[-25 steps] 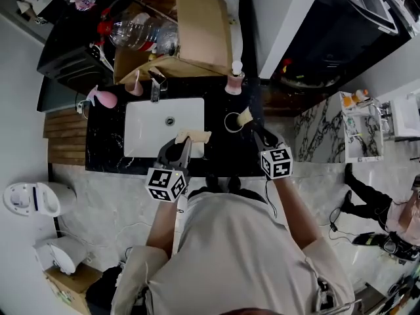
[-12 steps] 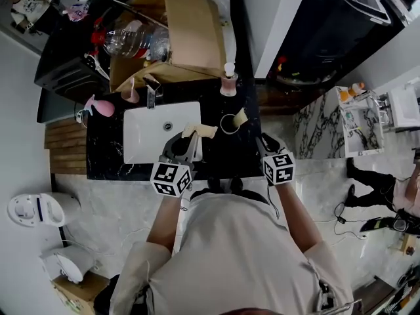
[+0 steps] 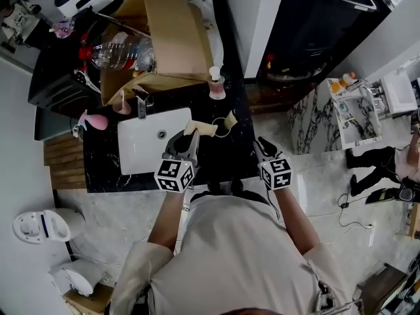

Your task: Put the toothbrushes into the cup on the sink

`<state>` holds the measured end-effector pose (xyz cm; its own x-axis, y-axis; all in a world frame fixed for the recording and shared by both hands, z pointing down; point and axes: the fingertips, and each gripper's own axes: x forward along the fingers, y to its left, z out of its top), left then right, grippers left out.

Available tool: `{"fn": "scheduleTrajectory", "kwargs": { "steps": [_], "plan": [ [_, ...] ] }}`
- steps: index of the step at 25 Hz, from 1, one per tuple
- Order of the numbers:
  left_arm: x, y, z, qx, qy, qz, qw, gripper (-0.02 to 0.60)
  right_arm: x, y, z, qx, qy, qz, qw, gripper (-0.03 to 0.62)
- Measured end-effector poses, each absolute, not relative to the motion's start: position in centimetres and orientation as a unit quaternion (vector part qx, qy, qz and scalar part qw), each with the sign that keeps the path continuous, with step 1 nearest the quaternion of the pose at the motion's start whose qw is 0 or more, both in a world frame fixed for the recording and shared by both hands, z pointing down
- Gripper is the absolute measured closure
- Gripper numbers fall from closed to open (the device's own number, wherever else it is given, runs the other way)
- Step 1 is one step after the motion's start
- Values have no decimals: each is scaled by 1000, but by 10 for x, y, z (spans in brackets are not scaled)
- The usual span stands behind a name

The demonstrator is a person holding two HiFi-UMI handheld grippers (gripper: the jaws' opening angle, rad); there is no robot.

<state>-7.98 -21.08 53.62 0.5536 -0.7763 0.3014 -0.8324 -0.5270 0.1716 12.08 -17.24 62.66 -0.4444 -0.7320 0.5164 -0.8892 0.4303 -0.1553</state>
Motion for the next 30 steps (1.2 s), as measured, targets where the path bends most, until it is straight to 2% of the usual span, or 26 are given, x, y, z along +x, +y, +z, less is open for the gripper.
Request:
{"fn": "scheduleTrajectory", "kwargs": {
  "steps": [30],
  "plan": [
    [-39,-245,620,873,-432,176,145,546,124,-165,601,511,-820,204,156,540]
  ]
}}
